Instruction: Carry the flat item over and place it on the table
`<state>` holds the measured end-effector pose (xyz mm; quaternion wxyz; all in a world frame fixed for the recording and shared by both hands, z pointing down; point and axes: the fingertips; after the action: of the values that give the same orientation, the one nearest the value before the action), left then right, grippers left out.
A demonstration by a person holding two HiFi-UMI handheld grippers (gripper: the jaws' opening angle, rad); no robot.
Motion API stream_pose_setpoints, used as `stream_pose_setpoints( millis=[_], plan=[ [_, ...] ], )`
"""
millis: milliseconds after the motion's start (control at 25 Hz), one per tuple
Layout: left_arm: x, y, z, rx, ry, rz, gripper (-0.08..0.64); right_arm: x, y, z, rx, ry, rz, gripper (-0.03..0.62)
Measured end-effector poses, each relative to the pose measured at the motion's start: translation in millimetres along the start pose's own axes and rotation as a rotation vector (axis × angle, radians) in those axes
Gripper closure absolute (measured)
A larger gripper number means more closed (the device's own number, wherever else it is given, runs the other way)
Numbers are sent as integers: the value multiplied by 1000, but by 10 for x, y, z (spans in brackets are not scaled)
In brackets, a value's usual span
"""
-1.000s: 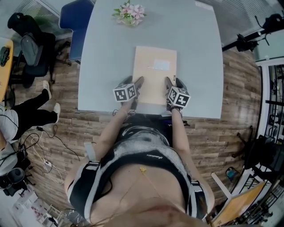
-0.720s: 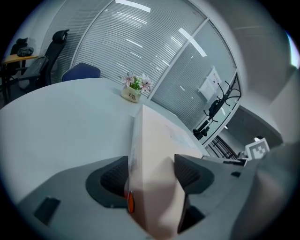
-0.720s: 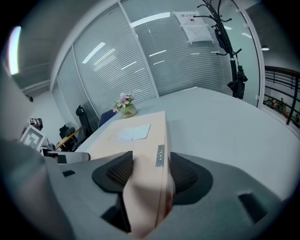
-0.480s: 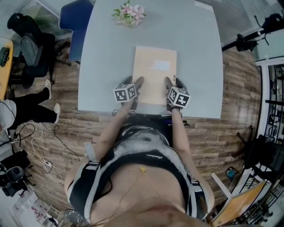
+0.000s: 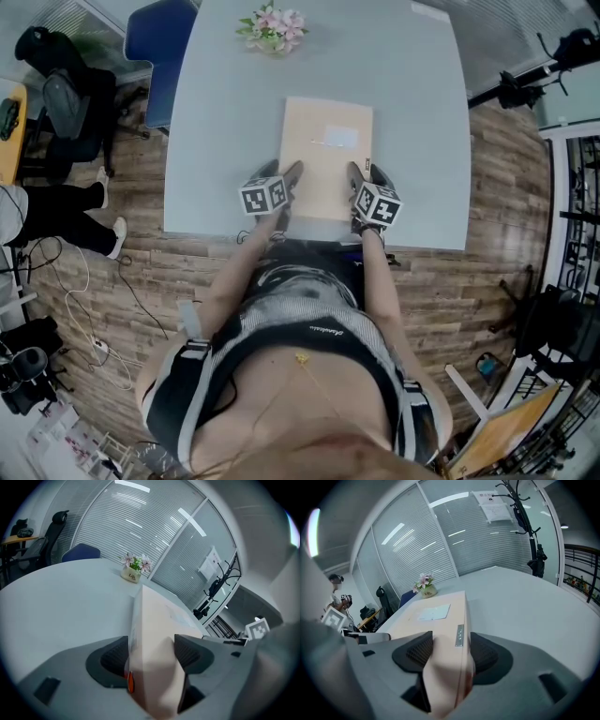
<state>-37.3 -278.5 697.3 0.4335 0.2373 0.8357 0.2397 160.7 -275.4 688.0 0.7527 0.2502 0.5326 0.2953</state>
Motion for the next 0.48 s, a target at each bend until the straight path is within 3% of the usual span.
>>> stream_pose_setpoints(
  millis=[480],
  plan=[
    [0, -9, -1, -4, -2, 3, 261, -8, 6, 2, -14, -8, -2, 336]
  ],
)
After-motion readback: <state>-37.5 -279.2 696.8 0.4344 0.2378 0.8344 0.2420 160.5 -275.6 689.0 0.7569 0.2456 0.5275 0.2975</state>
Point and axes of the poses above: the fingertips, and each gripper's own axes: x backward along the fingers, z to its right, y out of its underside, and after that the axes turned 2 degrees about -z, right-handed
